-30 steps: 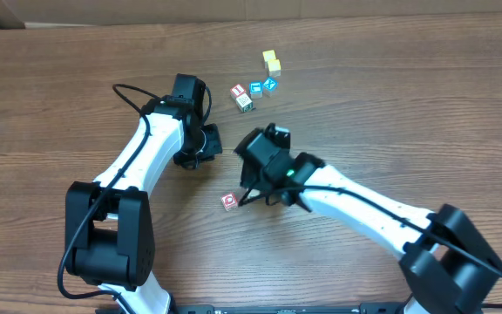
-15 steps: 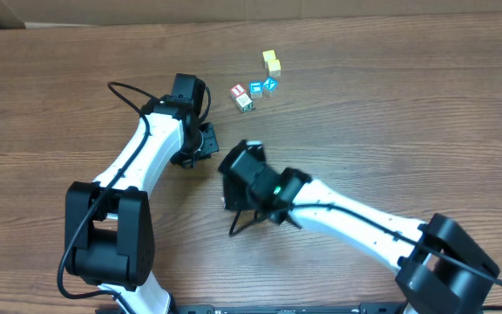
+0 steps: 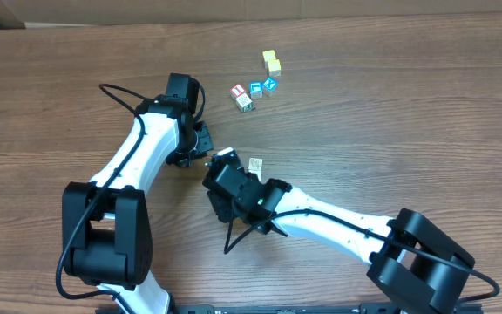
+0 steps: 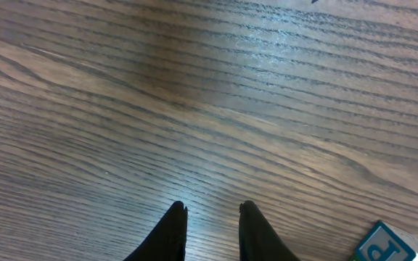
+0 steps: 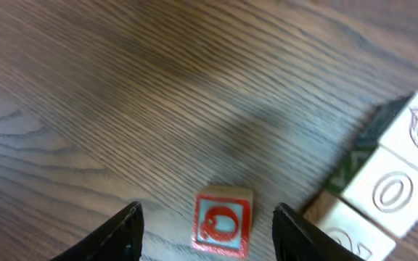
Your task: Flip 4 blocks
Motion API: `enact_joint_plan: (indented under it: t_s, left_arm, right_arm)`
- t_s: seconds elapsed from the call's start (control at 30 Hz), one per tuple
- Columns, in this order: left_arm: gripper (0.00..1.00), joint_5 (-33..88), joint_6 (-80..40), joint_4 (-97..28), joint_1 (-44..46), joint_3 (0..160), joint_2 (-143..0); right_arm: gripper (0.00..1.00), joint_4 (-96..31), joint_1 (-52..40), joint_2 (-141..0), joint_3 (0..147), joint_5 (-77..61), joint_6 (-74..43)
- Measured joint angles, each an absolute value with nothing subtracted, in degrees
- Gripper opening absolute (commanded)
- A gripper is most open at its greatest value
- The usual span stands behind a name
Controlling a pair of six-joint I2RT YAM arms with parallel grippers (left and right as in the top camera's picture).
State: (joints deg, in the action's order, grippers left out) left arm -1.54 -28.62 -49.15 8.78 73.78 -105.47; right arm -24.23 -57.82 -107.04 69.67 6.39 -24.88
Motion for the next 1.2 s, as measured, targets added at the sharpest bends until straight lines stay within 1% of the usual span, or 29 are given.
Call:
enact_joint_plan:
  t_s: [0.3, 0.33, 0.4, 0.7, 0.83, 1.2]
  left_arm:
    - [0.19, -1.6, -28.6, -49.2, 8.8, 73.8, -105.5]
    - [0.19, -1.6, -28.6, -49.2, 8.8, 73.8, -105.5]
    - [0.19, -1.6, -28.6, -49.2, 8.8, 73.8, -105.5]
    - [0.19, -1.8, -28.6, -50.1, 8.8, 73.8, -105.5]
    - [0.20, -2.4, -28.6, -50.4, 8.8, 73.8, -105.5]
    - [0.20, -2.5, -28.6, -50.4, 8.8, 73.8, -105.5]
  right_arm:
    - [0.57, -23.3, -58.3, -110.1, 69.7, 6.9, -23.0]
    - [0.54, -23.1, -58.5, -110.5, 69.7, 6.8, -22.9]
    - [0.52, -22.9, -59.0, -110.8, 69.7, 6.9, -22.7]
    - [0.50, -23.7, -60.3, -110.9, 69.7, 7.5, -22.5]
    - [0.43, -24.2, -60.4, -110.9, 69.7, 7.7, -23.5]
    - [0.43, -25.7, -60.4, -110.9, 69.7, 7.7, -28.1]
